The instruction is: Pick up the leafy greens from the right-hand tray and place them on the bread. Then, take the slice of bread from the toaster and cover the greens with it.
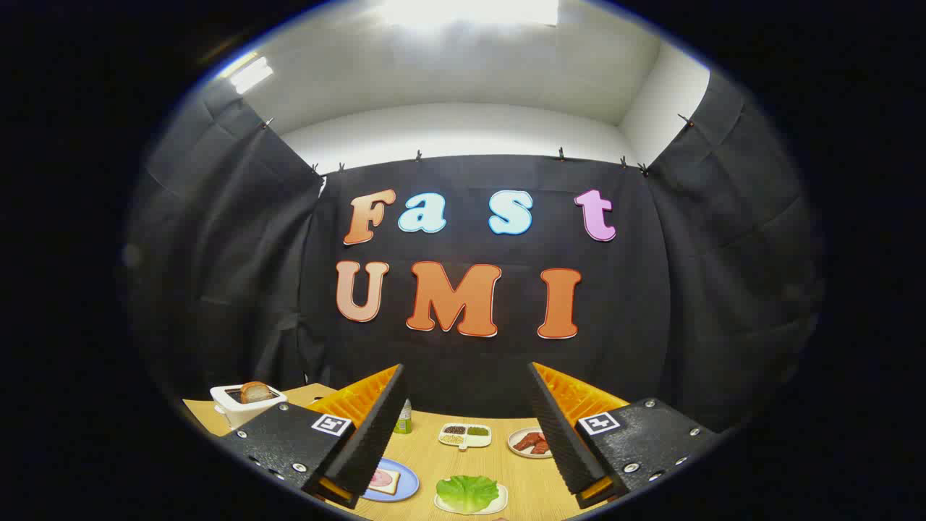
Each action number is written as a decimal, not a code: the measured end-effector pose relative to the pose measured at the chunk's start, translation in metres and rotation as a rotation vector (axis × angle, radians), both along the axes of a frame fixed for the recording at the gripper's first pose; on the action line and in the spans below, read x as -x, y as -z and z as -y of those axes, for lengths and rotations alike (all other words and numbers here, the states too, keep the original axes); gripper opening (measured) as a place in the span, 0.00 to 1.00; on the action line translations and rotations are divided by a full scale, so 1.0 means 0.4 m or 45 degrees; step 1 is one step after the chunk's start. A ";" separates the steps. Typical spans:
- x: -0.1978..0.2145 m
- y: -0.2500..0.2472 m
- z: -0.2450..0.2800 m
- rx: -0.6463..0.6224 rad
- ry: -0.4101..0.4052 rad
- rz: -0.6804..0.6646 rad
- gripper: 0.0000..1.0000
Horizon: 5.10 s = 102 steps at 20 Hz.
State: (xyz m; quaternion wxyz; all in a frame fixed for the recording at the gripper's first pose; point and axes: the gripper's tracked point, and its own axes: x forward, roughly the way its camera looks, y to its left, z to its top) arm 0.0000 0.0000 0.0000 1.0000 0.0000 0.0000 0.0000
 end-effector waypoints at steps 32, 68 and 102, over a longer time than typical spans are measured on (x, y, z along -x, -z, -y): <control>-0.063 0.134 -0.015 -0.068 -0.075 -0.201 0.98; -0.066 0.927 -0.019 -0.073 -0.186 -1.600 0.96; -0.090 1.073 -0.007 0.003 -0.029 -1.702 0.20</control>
